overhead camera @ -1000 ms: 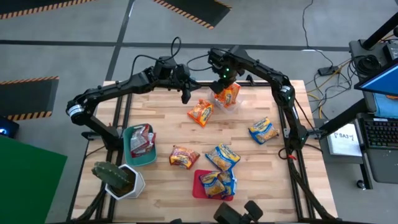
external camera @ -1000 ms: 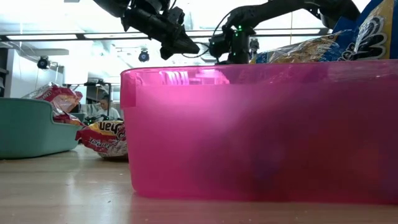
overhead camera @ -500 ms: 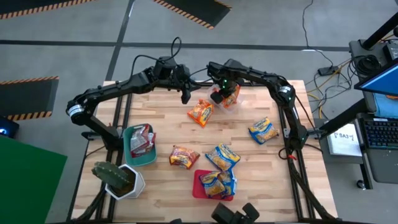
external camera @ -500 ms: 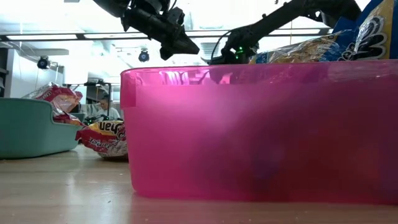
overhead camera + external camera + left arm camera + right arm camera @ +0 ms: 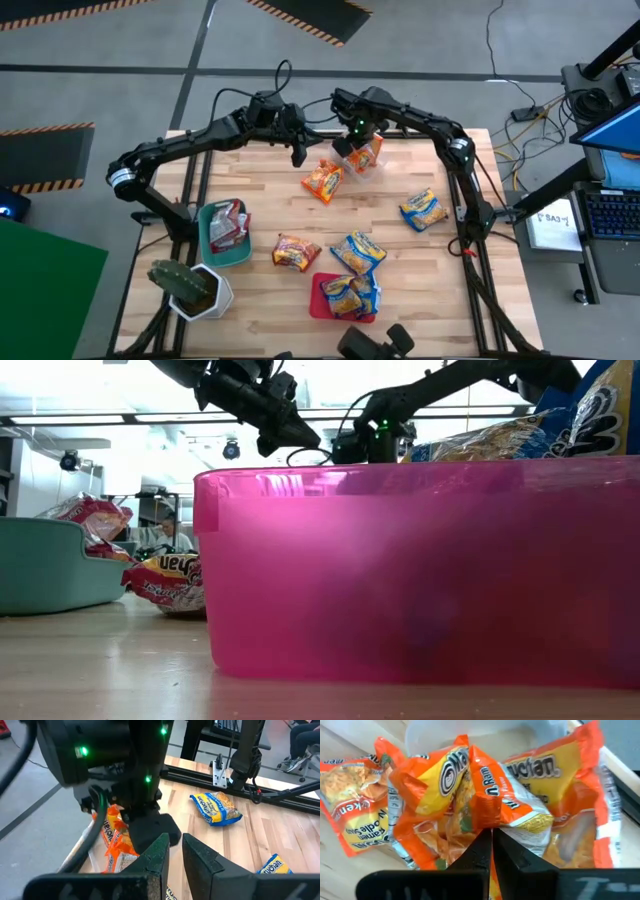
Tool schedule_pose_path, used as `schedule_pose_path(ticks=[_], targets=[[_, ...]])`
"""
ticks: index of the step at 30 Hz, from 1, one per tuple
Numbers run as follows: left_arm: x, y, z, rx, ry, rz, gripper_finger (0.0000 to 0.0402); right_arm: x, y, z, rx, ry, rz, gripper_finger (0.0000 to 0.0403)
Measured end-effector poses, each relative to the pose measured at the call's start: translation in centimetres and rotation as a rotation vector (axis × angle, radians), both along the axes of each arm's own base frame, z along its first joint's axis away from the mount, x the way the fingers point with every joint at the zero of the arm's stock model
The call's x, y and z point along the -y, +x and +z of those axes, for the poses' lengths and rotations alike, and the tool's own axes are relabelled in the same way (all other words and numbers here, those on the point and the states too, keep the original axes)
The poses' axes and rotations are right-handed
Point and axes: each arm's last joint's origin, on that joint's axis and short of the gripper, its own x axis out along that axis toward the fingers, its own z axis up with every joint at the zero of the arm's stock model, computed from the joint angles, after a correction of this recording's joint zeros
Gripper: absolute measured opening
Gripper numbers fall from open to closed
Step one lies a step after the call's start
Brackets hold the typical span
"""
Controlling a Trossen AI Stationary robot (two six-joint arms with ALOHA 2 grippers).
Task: Sort Maruchan noodles
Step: Put the right orange noodle pack into the transparent bin, then put the top blue noodle pack into the red bin
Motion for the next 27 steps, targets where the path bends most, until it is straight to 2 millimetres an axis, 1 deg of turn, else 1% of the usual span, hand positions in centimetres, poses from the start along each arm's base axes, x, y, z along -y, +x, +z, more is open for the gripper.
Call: schedule_pose_path(ticks=[2,6,9,11,14,18,21,23,27], targets=[[0.0,0.0,0.0,0.000,0.000,0.000,0.0036,-0.2,0.3,-0.6,-0.003,0.002,0.008,0.0009],[0.0,0.0,0.0,0.000,0.000,0.000,0.0036,-0.3,0.8,-2.7,-0.009,0.001,0.019,0.0009],[0.0,0.0,0.0,0.000,-0.003,0.001,0.0036,-0.3,0.8,-3.0,-0.011,0.001,0.026,0.0009],[0.0,0.0,0.0,0.001,-0.007,0.002,0.0036,-0.4,0.6,-2.6,-0.013,-0.001,0.017,0.0009],[0.0,0.0,0.0,0.001,-0.007,0.002,0.0036,-0.4,0.4,-1.0,0.014,-0.026,0.012,0.0009],[0.0,0.0,0.0,0.000,-0.008,0.002,0.0036,-0.7,-0.1,2.1,0.068,-0.066,0.001,0.0009],[0.0,0.0,0.0,-0.001,-0.009,0.002,0.0036,-1.2,-0.8,4.1,0.090,-0.076,-0.015,0.0009],[0.0,0.0,-0.1,-0.005,-0.011,0.002,0.0036,-1.7,-1.4,5.5,0.113,-0.084,-0.012,0.0009],[0.1,-0.1,-0.3,-0.032,-0.027,0.002,0.0036,-3.2,-3.0,8.4,0.187,-0.040,-0.002,0.0009]])
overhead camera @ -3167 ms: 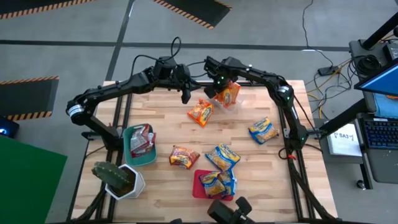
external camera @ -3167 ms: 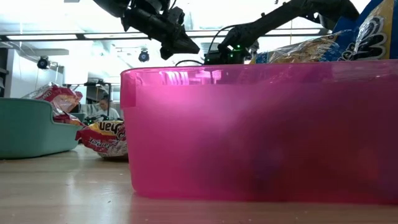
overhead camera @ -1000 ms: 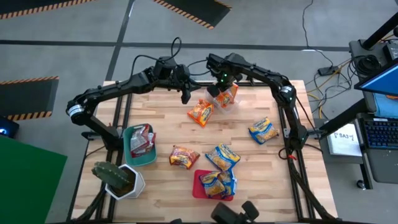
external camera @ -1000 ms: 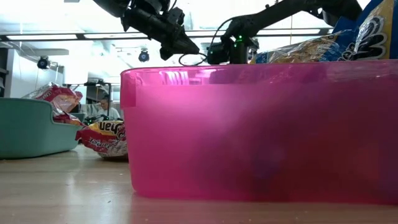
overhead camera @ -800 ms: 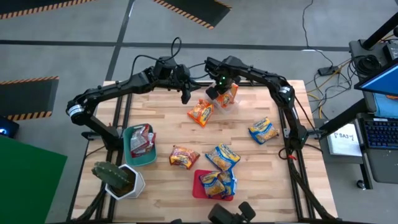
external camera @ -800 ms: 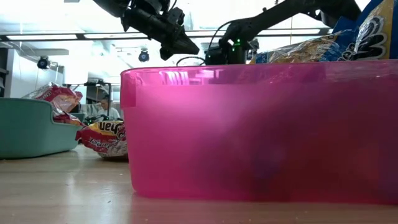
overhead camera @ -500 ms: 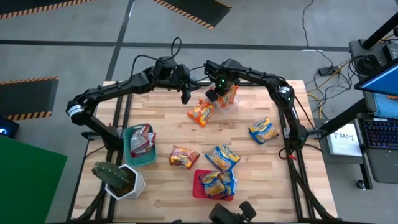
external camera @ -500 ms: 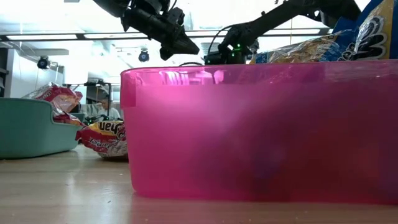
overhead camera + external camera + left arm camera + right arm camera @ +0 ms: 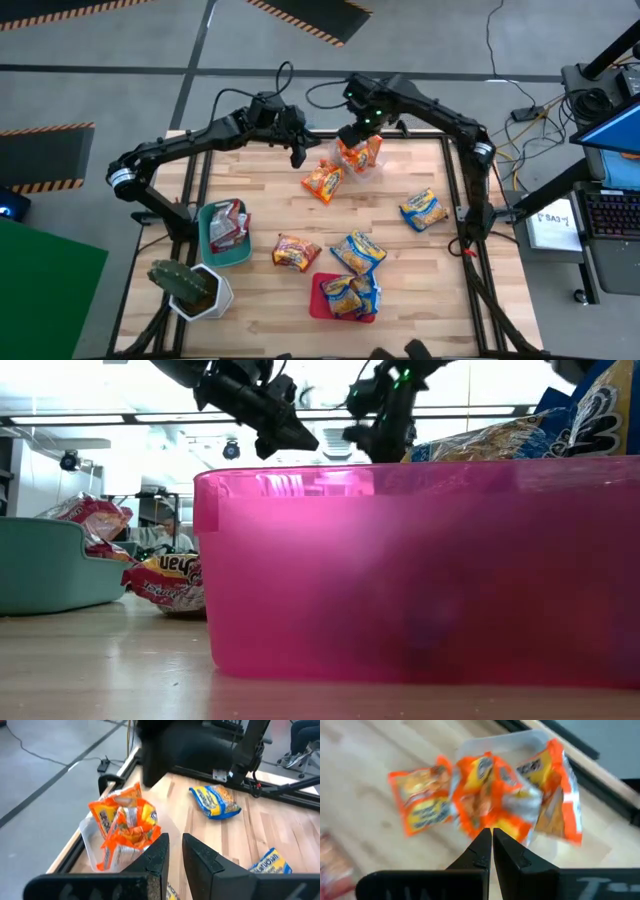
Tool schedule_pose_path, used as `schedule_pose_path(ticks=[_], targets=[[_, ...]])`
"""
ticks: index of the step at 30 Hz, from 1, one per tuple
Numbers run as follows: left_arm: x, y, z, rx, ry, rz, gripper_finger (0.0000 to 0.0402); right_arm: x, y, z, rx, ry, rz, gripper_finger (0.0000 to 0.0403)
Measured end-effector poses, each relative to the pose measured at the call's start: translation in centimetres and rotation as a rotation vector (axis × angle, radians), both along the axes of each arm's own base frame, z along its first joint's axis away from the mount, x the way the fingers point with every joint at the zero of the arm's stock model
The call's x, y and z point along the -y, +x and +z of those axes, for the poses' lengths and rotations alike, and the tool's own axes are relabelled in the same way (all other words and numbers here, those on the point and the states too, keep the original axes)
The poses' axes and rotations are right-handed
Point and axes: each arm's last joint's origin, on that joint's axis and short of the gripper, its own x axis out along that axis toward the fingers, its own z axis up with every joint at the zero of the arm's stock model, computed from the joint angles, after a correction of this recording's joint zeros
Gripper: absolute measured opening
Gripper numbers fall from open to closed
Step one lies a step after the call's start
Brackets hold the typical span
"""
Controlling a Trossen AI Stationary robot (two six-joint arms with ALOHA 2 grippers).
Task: Sort Maruchan noodles
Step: Put the top blue noodle pack into the red bin
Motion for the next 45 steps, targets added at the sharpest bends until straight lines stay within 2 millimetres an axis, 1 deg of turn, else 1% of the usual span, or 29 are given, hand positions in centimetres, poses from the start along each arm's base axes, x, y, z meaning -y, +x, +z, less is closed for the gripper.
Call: schedule_pose_path(ticks=[4,7,10,13,15,18,21,24,30,32,34,37,39,42,45], targets=[[0.1,-0.2,-0.3,-0.034,-0.021,0.000,0.0036,-1.7,-1.4,1.8,0.041,0.055,0.018,0.0009],[0.1,-0.2,-0.4,-0.046,-0.027,-0.001,0.0036,-3.2,-2.1,2.8,0.064,0.054,0.033,0.0009],[0.2,-0.2,-0.5,-0.051,-0.034,-0.006,0.0036,-4.6,-2.5,2.7,0.062,0.067,0.036,0.0009],[0.3,-0.2,-0.5,-0.049,-0.059,-0.026,0.0036,-6.1,-2.8,1.7,0.048,0.093,0.024,0.0009],[0.4,-0.2,-0.6,-0.044,-0.084,-0.045,0.0036,-7.2,-3.0,0.7,0.034,0.113,0.018,0.0009],[0.7,-0.2,-0.6,-0.046,-0.103,-0.071,0.0036,-9.0,-3.6,-1.5,-0.024,0.163,-0.007,0.0009],[1.0,-0.1,-0.7,-0.059,-0.110,-0.079,0.0036,-10.7,-4.6,-4.4,-0.116,0.216,-0.051,0.0009],[1.2,0.0,-0.8,-0.065,-0.113,-0.087,0.0036,-12.2,-6.1,-7.6,-0.242,0.254,-0.123,0.0009],[1.3,0.1,-0.8,-0.065,-0.110,-0.092,0.0036,-13.4,-9.7,-14.1,-0.518,0.271,-0.314,0.0009],[1.3,0.1,-0.8,-0.066,-0.110,-0.092,0.0036,-13.8,-10.7,-15.8,-0.572,0.285,-0.356,0.0009],[1.3,0.1,-0.8,-0.065,-0.109,-0.092,0.0036,-14.1,-11.3,-17.0,-0.586,0.295,-0.383,0.0009],[1.3,0.1,-0.8,-0.065,-0.109,-0.092,0.0036,-14.2,-11.5,-18.1,-0.552,0.300,-0.408,0.0009],[1.3,0.1,-0.8,-0.064,-0.108,-0.092,0.0036,-14.1,-11.0,-18.5,-0.476,0.325,-0.418,0.0009],[1.3,0.1,-0.8,-0.063,-0.108,-0.092,0.0036,-13.5,-9.0,-18.5,-0.264,0.354,-0.426,0.0009],[1.3,0.0,-0.8,-0.070,-0.122,-0.087,0.0036,-12.7,-6.4,-17.5,-0.012,0.354,-0.419,0.0009]])
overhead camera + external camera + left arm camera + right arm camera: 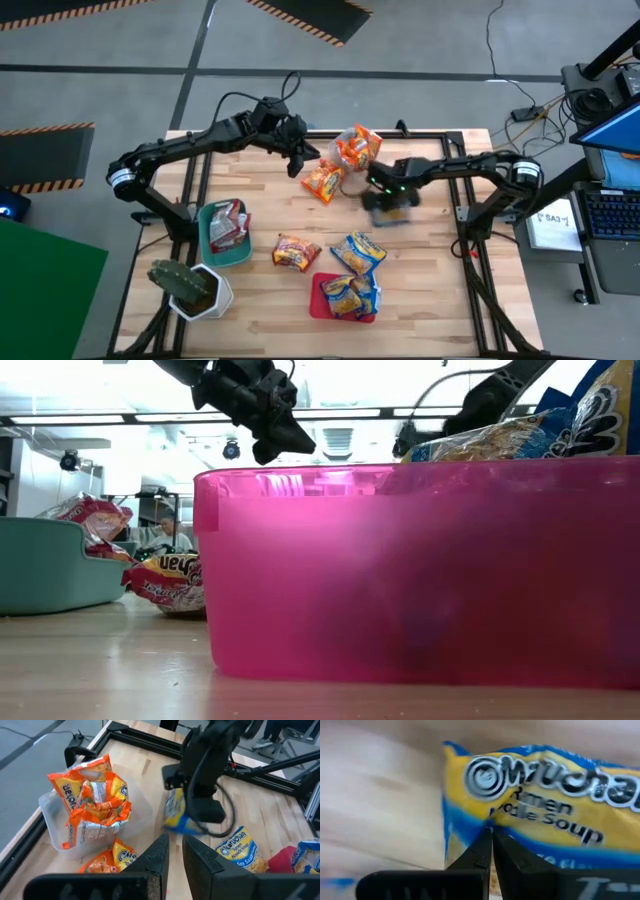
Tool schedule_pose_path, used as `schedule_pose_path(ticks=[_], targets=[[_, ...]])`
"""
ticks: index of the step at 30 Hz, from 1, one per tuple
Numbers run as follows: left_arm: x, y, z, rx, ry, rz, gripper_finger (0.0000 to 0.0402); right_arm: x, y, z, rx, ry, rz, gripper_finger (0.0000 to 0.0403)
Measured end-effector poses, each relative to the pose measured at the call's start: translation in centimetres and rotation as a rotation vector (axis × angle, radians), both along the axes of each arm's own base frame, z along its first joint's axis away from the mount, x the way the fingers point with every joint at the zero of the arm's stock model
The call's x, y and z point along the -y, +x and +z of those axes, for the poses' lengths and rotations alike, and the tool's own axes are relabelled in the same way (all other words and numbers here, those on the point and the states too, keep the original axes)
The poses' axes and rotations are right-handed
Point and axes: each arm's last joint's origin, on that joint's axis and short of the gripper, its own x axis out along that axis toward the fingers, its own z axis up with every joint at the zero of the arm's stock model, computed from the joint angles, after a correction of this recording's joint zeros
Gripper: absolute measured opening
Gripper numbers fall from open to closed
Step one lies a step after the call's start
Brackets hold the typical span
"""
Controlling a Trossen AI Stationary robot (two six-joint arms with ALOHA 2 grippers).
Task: Sort Maruchan noodles
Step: Put the top blue noodle pack into the red bin
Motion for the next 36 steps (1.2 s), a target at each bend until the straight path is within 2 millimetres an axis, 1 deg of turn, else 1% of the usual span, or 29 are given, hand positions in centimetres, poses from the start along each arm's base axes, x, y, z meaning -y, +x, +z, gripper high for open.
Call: schedule_pose_path(ticks=[3,7,11,13,15,17,20,24,28,31,34,36], targets=[[0.0,-0.1,-0.1,-0.011,-0.017,0.006,0.0036,0.9,2.4,1.9,0.206,-0.073,-0.004,0.0009],[0.1,-0.2,-0.3,-0.032,-0.031,0.008,0.0036,1.7,4.2,5.1,0.331,-0.141,0.037,0.0009],[0.1,-0.3,-0.4,-0.048,-0.040,0.008,0.0036,2.1,4.8,8.0,0.332,-0.188,0.144,0.0009],[0.2,-0.3,-0.5,-0.051,-0.042,0.008,0.0036,2.2,4.6,9.0,0.300,-0.198,0.198,0.0009],[0.2,-0.3,-0.4,-0.051,-0.046,0.011,0.0036,2.3,4.2,9.5,0.264,-0.201,0.241,0.0009],[0.2,-0.3,-0.4,-0.051,-0.046,0.011,0.0036,2.4,3.7,9.6,0.228,-0.199,0.271,0.0009],[0.2,-0.3,-0.4,-0.049,-0.045,0.011,0.0036,2.6,3.0,9.2,0.194,-0.200,0.309,0.0009],[0.1,-0.2,-0.3,-0.034,-0.043,0.016,0.0036,2.7,1.9,8.0,0.157,-0.189,0.323,0.0009],[-0.1,0.1,-0.3,-0.015,-0.047,0.024,0.0036,2.6,-0.2,6.7,0.127,-0.174,0.301,0.0009],[-0.3,0.6,-0.8,-0.010,-0.048,0.024,0.0036,2.5,-2.0,5.9,0.154,-0.197,0.288,0.0009],[-0.5,1.4,-1.7,-0.017,-0.052,0.020,0.0036,2.5,-3.3,5.1,0.233,-0.241,0.275,0.0009],[-0.8,2.0,-2.5,-0.025,-0.055,0.018,0.0036,2.5,-4.2,4.4,0.262,-0.245,0.205,0.0009]])
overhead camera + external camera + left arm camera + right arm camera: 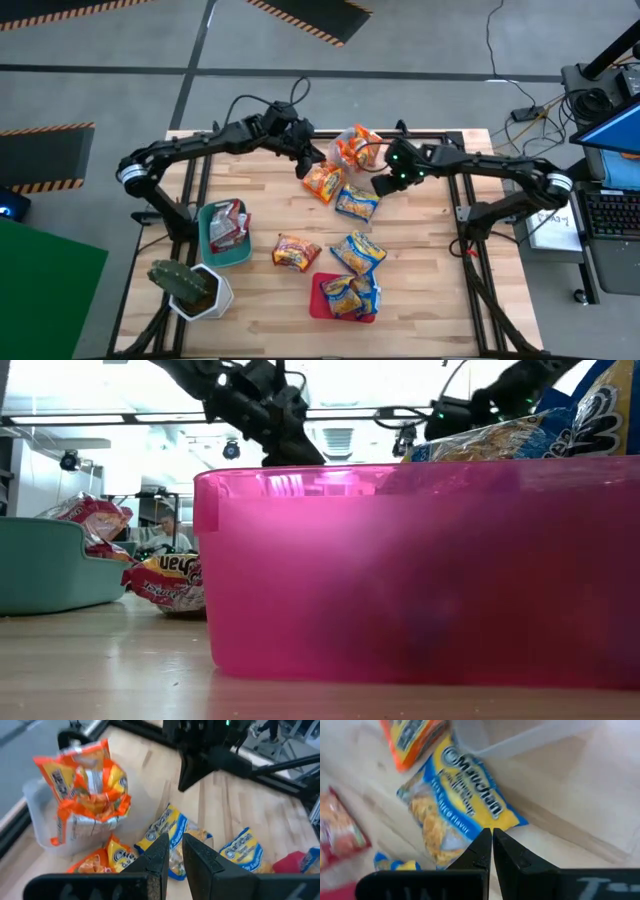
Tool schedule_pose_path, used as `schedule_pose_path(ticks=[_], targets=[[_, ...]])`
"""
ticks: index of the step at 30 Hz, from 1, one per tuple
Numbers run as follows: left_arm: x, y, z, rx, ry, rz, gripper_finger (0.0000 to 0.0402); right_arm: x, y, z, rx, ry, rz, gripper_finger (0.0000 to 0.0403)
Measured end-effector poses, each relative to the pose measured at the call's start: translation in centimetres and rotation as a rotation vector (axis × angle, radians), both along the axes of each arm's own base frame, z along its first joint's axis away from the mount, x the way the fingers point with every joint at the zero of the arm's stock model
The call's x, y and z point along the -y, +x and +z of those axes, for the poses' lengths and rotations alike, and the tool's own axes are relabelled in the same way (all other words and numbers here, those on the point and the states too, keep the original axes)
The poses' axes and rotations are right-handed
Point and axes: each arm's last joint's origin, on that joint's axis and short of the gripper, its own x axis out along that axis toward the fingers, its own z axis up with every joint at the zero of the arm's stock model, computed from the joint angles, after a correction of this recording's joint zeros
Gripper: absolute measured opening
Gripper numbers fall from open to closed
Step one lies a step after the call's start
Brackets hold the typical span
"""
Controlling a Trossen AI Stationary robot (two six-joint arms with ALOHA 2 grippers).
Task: Sort Maruchan noodles
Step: Put the top blue noodle pack into the red bin
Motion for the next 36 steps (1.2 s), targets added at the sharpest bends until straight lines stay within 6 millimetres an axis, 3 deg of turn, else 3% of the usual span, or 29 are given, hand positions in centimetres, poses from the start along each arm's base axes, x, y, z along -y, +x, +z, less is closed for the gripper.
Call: schedule_pose_path(ticks=[8,15,24,31,36], targets=[[-0.7,1.9,-3.5,-0.067,-0.029,-0.013,0.0036,-0.6,-1.6,-2.6,0.021,0.103,-0.180,0.0026],[-0.9,2.4,-4.9,-0.100,-0.021,-0.032,0.0036,-1.1,-2.4,-3.9,-0.006,0.195,-0.234,0.0111],[-0.4,3.5,-7.2,-0.137,-0.092,-0.106,0.0036,-0.6,-1.8,-3.6,0.069,0.137,-0.260,0.0221],[-0.6,4.1,-7.9,-0.096,-0.117,-0.149,0.0036,-0.4,-1.1,-3.5,0.198,0.082,-0.248,0.0266],[-0.6,4.6,-8.7,-0.067,-0.151,-0.207,0.0036,-0.7,-1.8,-4.9,0.186,0.102,-0.285,0.0278]])
